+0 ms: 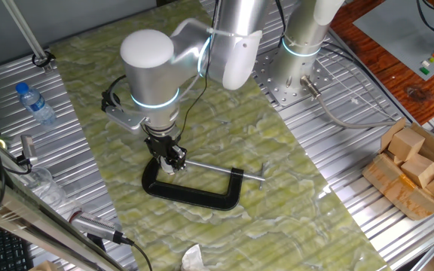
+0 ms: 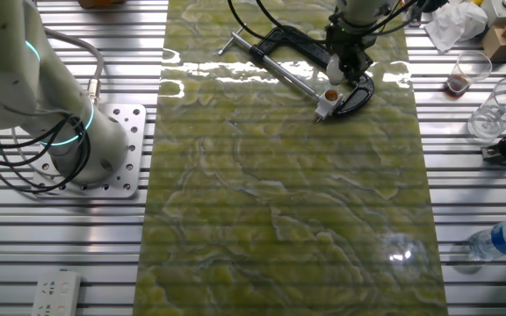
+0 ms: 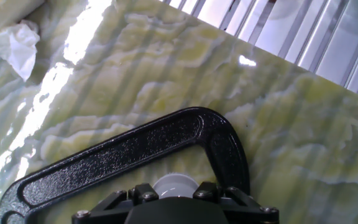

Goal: Take out the light bulb by rotating it

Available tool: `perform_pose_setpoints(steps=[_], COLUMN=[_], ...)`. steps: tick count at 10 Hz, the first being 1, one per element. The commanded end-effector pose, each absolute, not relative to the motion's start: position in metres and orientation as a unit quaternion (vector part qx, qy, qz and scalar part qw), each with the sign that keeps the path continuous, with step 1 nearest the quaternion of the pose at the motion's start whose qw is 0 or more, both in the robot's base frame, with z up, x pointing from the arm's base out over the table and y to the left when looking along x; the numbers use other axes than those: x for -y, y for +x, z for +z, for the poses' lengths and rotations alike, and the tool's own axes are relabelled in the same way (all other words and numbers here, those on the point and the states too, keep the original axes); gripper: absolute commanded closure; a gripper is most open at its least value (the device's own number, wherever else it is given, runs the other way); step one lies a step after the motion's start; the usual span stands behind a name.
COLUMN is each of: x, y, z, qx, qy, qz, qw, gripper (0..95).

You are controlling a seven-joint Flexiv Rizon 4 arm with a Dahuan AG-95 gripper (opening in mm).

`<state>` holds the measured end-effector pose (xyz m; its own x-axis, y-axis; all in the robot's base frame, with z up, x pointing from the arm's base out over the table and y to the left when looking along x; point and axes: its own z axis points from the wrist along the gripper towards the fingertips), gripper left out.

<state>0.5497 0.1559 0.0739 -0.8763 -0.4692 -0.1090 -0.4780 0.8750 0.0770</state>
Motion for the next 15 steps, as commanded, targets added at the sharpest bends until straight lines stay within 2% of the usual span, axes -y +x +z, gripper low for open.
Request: perform_pose_setpoints(steps=[1, 15], x=[-0.157, -0.156], y=[0.55, 0.566], z=[0.074, 0.063], qx=[-0.967, -0.962], qy=[-0.246, -0.256], qz=[0.051, 0.05], qw=[0.044, 0.076], gripper=[95.0, 95.0])
